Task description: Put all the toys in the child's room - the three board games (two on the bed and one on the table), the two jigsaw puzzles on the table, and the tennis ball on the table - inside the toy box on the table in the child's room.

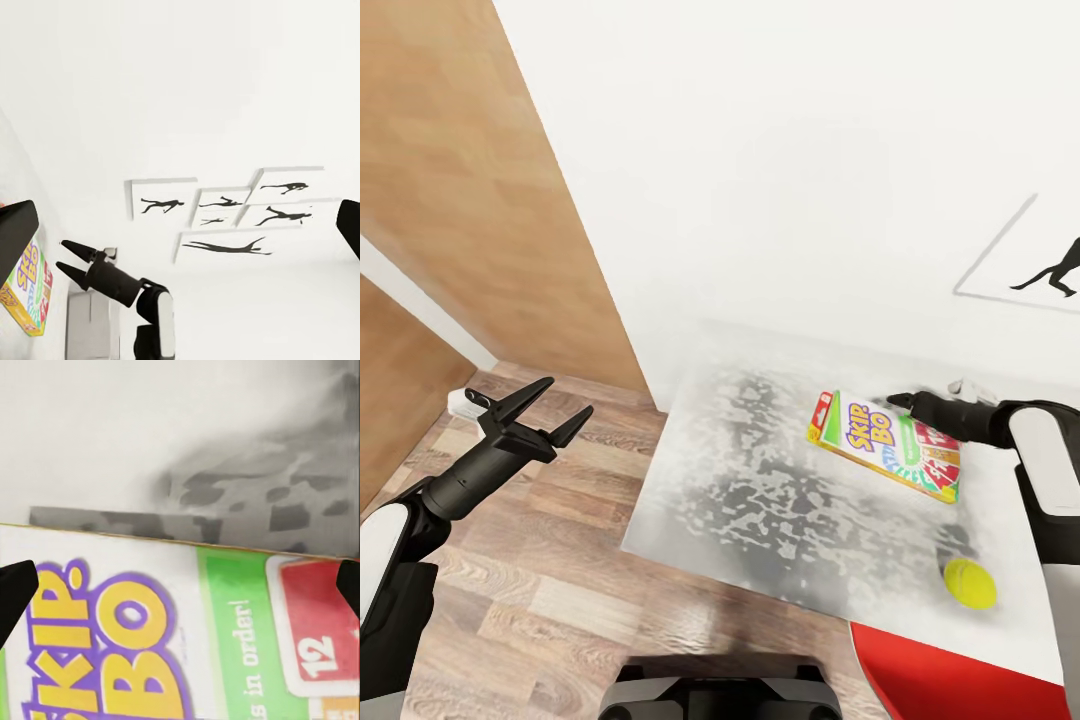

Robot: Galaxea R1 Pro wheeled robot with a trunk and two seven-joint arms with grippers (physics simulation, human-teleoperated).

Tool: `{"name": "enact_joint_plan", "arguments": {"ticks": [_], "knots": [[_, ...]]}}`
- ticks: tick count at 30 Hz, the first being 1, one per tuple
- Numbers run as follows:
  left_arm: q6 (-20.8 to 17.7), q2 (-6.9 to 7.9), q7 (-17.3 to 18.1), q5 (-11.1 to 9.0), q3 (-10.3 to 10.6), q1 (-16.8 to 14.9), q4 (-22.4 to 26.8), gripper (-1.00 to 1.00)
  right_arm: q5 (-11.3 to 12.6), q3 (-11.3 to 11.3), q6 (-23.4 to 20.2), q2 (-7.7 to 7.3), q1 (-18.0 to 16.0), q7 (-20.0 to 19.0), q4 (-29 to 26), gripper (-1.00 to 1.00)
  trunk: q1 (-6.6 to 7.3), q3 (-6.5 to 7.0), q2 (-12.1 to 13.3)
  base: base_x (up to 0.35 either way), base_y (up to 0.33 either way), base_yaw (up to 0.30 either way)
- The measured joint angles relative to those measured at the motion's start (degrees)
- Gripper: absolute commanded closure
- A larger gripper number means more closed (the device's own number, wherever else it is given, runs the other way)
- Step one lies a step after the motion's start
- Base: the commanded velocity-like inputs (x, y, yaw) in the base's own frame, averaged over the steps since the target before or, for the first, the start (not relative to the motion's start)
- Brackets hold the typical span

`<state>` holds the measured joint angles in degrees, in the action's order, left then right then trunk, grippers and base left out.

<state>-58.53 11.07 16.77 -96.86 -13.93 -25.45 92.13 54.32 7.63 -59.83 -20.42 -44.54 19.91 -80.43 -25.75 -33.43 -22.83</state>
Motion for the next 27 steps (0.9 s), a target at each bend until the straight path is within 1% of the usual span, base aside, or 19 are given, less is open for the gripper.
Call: {"name": "enact_joint_plan", "arguments": {"ticks": [3,4,7,8,10,12,13,16,17,20,22,25,27], "knots": [[0.00,0.00,0.00,0.00,0.00,0.00,0.00,-1.00,-0.02,2.31,0.00,-2.16,0.16,-0.02,-0.32,-1.00,0.00,0.00,0.00,0.000,0.000,0.002],[0.00,0.00,0.00,0.00,0.00,0.00,0.00,-1.00,0.16,2.35,0.00,-2.18,0.17,-0.01,-0.32,-1.00,0.00,0.00,0.00,0.000,0.000,0.002],[0.00,0.00,0.00,0.00,0.00,0.00,0.00,-1.00,0.06,5.46,0.00,-4.56,0.53,-0.03,-0.45,-1.00,0.00,0.00,0.00,0.000,0.000,0.001],[0.00,0.00,0.00,0.00,0.00,0.00,0.00,-1.00,0.24,5.49,0.01,-4.58,0.54,-0.02,-0.45,-1.00,0.00,0.00,0.00,0.000,0.000,0.000],[0.00,0.00,-0.02,0.00,0.01,0.00,0.00,-1.00,0.08,6.98,0.00,-5.90,1.07,-0.04,-0.47,-1.00,0.00,0.00,0.00,0.000,0.000,-0.004],[0.02,0.00,-0.05,0.00,0.04,0.00,0.00,-1.00,0.14,8.00,0.01,-7.01,2.14,-0.06,-0.49,-1.00,0.00,0.00,0.00,0.000,0.000,-0.029],[0.02,0.00,-0.04,0.00,0.04,0.00,0.00,-1.00,0.25,8.01,0.01,-7.02,2.16,-0.05,-0.49,-1.00,0.00,0.00,0.00,0.000,0.000,-0.065],[0.04,0.00,-0.11,0.00,0.07,-0.01,-0.01,-1.00,0.24,8.95,0.01,-8.16,4.29,-0.14,-0.62,-1.00,0.00,0.00,0.00,0.000,0.000,-0.128],[0.04,-0.01,-0.11,0.00,0.08,-0.01,-0.01,-1.00,0.32,8.96,0.01,-8.17,4.31,-0.14,-0.62,-1.00,0.00,0.00,0.00,0.000,0.000,-0.156],[0.06,0.00,-0.14,0.05,0.08,-0.01,-0.01,-1.00,0.34,9.32,0.01,-8.75,5.82,-0.97,-0.72,-1.00,0.00,0.00,0.00,0.000,0.000,-0.127],[0.07,0.00,-0.15,0.09,0.09,-0.01,-0.01,-1.00,0.40,9.35,0.02,-8.86,6.14,-1.56,-0.75,-1.00,0.00,0.00,0.00,0.000,0.000,-0.092],[0.08,0.00,-0.16,0.22,0.09,-0.01,0.00,-1.00,0.57,9.36,0.02,-9.03,6.83,-3.77,-0.73,-1.00,0.00,0.00,0.00,0.000,0.000,-0.057],[0.08,0.00,-0.18,0.25,0.09,0.00,0.00,-1.00,0.62,9.35,0.03,-9.03,7.00,-4.56,-0.71,-1.00,0.00,0.00,0.00,0.000,0.000,-0.038]]}}
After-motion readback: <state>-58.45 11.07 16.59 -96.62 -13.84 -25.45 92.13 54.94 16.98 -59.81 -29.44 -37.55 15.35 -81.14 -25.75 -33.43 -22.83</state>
